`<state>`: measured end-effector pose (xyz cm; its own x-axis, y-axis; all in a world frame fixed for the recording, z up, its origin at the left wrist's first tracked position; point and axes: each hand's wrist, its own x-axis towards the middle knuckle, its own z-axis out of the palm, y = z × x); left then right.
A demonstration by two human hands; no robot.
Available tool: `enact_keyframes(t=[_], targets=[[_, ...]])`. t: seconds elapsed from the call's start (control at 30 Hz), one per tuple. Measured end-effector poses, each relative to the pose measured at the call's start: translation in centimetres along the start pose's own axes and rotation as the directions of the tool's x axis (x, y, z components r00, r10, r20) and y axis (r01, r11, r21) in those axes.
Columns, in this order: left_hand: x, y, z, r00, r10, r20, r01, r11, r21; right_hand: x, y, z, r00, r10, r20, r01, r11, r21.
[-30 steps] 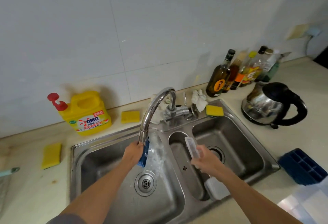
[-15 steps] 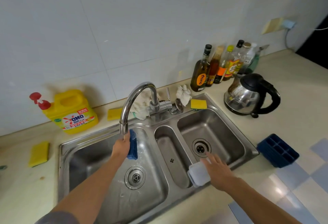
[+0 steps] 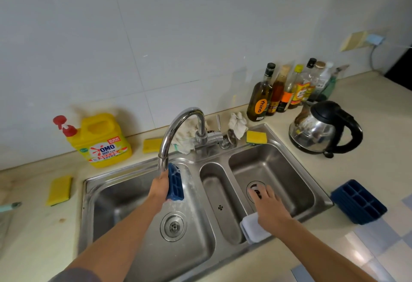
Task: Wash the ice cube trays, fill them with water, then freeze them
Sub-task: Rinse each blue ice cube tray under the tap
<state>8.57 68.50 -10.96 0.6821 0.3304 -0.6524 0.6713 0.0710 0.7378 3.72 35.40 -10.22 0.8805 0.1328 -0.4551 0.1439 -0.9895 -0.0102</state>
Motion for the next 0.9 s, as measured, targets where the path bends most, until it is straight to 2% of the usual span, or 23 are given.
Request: enact_keyframes(t=[0.1,0.17,0.3,0.4,0.53,0.6,0.67,0.77,0.83,0.9], targets=[[-0.4,0.2,-0.3,0.998,-0.027,0.054,0.032,0.994,-0.1,1.5,-3.1,-1.9,0.987,-0.11,-0.113,0.121,0.988,0.099],[-0.7,0.2,-0.7,0.993,-0.016,0.118,0.04,0.979,-0.2,2.5,-5.7,-3.2,0.972,-0.163,-0.169,0.202,0.947,0.251],[-1.0,-0.2,-1.9,0.975,0.009,0.223,0.081,0.916,-0.392,3.6,-11.9,-5.3,0.971,-0.192,-0.143,0.239,0.813,0.53],[-0.6,-0.4,-2.8,0.949,0.033,0.313,0.127,0.87,-0.476,4.2,-15.7,-5.6,0.983,-0.182,-0.016,0.14,0.695,0.706],[-0.3,-1.1,-3.4,0.922,0.043,0.384,0.172,0.844,-0.507,4.4,-18.3,-5.5,0.951,-0.191,0.243,-0.156,0.381,0.911],[0.1,-1.6,-3.4,0.912,0.059,0.407,0.184,0.827,-0.532,4.5,-18.9,-5.5,0.926,-0.223,0.304,-0.238,0.282,0.929],[0.2,-1.7,-3.2,0.906,0.087,0.415,0.169,0.823,-0.542,5.1,-18.9,-5.6,0.923,-0.221,0.316,-0.254,0.267,0.93],[0.3,-1.9,-3.4,0.936,0.094,0.339,0.101,0.851,-0.516,6.4,-18.3,-6.0,0.947,-0.162,0.276,-0.216,0.316,0.924],[0.5,-2.3,-3.7,0.957,0.062,0.283,0.101,0.843,-0.528,7.2,-17.5,-6.5,0.969,-0.132,0.211,-0.146,0.386,0.911],[0.6,-2.6,-3.7,0.972,0.008,0.234,0.132,0.808,-0.574,8.0,-16.7,-7.1,0.981,-0.141,0.13,-0.041,0.509,0.86]])
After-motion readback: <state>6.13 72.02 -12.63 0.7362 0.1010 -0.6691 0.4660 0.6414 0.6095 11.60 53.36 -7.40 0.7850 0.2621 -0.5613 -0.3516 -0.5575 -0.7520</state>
